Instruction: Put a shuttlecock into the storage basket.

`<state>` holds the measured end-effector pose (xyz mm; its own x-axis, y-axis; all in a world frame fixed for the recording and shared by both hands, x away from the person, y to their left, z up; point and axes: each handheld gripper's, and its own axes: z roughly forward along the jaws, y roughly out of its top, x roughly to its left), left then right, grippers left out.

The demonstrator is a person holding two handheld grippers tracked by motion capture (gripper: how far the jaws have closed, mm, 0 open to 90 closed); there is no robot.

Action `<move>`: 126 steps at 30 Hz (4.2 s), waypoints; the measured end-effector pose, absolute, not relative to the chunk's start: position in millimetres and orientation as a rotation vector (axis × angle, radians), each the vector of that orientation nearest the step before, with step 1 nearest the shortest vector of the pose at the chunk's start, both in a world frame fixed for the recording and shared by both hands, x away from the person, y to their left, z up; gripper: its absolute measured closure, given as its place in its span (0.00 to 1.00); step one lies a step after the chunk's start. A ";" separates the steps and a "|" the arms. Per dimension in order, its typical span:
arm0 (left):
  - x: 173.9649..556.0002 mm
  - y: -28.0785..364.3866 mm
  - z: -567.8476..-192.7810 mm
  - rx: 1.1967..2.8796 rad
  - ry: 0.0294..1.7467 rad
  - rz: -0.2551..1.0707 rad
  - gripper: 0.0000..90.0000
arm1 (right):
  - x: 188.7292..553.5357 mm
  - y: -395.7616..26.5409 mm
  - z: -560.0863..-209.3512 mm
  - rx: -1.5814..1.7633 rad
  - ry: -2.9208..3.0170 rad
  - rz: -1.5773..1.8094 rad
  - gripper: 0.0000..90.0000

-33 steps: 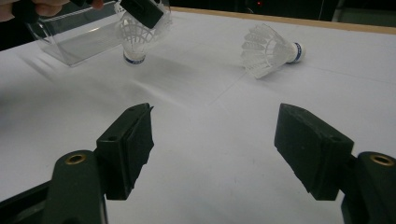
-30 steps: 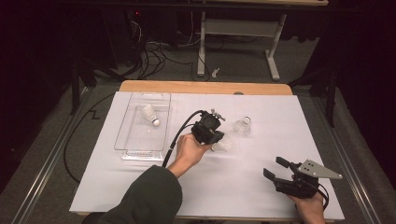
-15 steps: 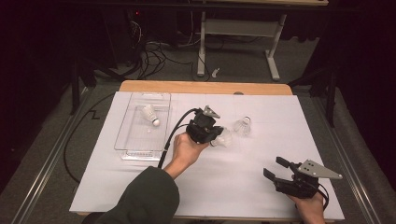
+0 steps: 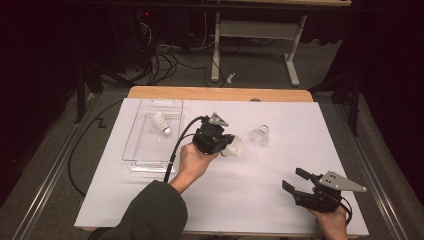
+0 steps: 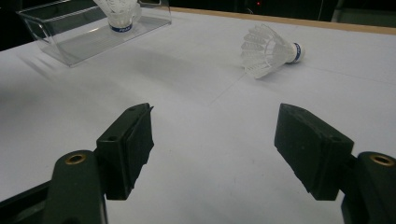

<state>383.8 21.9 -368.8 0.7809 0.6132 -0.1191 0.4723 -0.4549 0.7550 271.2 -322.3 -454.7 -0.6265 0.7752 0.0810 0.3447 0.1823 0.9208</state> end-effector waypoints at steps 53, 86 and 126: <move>382.9 70.7 -353.0 2.072 0.875 0.279 0.99 | 271.2 -322.1 -454.8 1.054 2.059 1.432 0.32; 383.1 124.3 -341.8 1.996 0.983 0.361 0.99 | 271.2 -321.9 -454.7 1.056 2.059 1.431 0.31; 392.3 172.7 -345.2 1.952 1.136 0.420 0.99 | 271.2 -321.7 -454.7 1.056 2.059 1.431 0.31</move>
<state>392.3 172.7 -345.2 0.5373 0.8360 -0.1111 0.5624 -0.2571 0.7858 271.2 -321.7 -454.7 -0.6249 0.7765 0.0815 0.3471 0.1828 0.9199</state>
